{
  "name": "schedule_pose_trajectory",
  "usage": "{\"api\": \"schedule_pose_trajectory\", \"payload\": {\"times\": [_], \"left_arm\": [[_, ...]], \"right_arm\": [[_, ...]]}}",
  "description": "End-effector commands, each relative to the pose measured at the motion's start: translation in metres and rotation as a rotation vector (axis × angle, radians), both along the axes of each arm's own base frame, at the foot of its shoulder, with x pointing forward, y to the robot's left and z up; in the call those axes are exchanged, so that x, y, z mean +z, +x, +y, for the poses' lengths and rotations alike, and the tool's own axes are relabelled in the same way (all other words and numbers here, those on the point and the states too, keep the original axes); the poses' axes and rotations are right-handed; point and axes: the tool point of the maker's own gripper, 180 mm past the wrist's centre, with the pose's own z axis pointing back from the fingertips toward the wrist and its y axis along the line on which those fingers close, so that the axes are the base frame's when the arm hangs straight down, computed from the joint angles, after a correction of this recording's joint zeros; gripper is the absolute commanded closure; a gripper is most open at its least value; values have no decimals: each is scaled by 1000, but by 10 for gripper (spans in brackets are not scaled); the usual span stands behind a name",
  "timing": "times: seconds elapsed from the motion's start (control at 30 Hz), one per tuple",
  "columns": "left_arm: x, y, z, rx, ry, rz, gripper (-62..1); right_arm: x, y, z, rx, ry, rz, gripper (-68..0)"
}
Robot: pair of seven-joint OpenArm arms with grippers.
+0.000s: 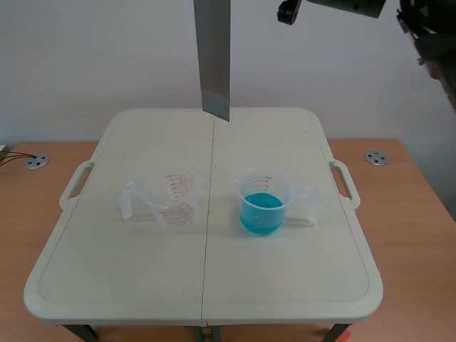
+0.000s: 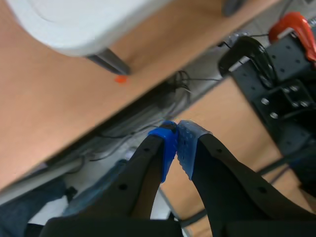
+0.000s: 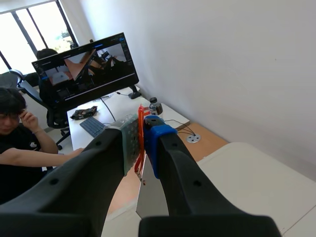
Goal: Hold the metal plate by the orange handle, dip it into the blue solution, take it out and point at it, then put the plate back in the beaker on the left.
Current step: 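Raise the plate and point at it, then put the plate into the left beaker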
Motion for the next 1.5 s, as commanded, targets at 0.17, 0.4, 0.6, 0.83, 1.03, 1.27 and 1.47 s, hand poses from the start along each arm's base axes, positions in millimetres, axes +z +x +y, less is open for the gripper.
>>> {"api": "schedule_pose_trajectory", "payload": {"times": [0.17,0.4,0.6,0.83,1.03,1.27,1.47], "left_arm": [[-18,-45,-32,-12,-94,109,-21],[-26,-78,-61,-16,-173,177,-21],[-34,-89,-69,-28,-184,209,-21],[-46,-89,-63,-34,-164,220,-21],[-53,-93,-61,-42,-155,238,-21],[-53,-97,-65,-47,-163,247,-21],[-53,-97,-65,-48,-163,247,-21]], "right_arm": [[6,9,21,19,18,-17,-15],[-12,20,42,30,7,32,-14],[-28,25,58,50,0,77,-14],[-44,20,73,75,-35,95,-14],[-54,17,81,90,-54,108,-13],[-63,15,87,104,-59,125,-13],[-67,15,89,106,-59,136,-13]]}}
